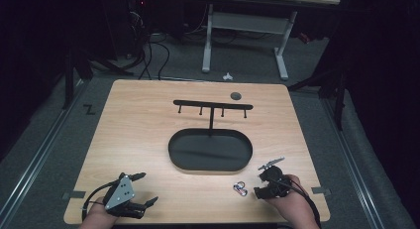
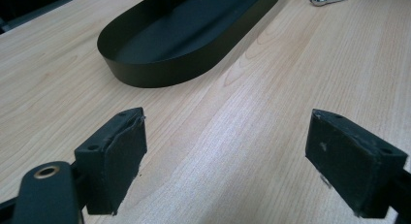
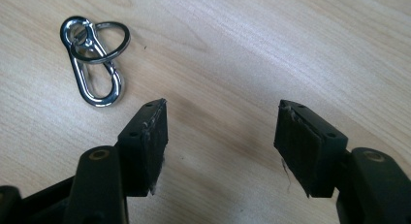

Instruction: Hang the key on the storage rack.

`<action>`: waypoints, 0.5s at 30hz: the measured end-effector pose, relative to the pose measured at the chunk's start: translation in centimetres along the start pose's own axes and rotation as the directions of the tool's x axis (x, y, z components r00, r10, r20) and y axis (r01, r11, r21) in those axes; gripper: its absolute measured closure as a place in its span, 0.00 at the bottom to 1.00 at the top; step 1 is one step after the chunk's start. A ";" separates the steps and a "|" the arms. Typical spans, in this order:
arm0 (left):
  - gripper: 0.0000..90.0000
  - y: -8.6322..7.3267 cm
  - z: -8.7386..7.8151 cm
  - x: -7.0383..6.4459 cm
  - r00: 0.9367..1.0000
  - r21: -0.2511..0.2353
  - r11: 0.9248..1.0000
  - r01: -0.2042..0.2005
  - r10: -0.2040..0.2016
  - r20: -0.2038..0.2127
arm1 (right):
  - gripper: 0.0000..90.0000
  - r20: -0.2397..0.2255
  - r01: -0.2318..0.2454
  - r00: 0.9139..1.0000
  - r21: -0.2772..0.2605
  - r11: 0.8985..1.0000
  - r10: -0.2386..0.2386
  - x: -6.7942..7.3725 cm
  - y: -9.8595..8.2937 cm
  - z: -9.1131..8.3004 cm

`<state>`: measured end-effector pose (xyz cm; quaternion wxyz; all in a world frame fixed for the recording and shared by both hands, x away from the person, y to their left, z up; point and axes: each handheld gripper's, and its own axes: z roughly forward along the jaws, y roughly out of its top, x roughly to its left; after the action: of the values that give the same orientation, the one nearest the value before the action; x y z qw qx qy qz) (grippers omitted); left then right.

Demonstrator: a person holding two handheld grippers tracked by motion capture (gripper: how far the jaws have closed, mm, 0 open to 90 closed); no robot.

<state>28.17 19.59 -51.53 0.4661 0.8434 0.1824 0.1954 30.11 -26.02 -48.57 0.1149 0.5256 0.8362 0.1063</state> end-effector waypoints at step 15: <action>0.17 0.0 0.0 0.0 1.000 0.000 1.000 0.002 -0.002 0.002 | 0.38 0.003 0.032 0.999 0.142 0.989 -0.033 -0.3 0.9 -0.1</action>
<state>28.19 19.56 -51.51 0.4667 0.8433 0.1828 0.1939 30.95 -25.97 -48.17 0.0810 0.5192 0.8497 0.0431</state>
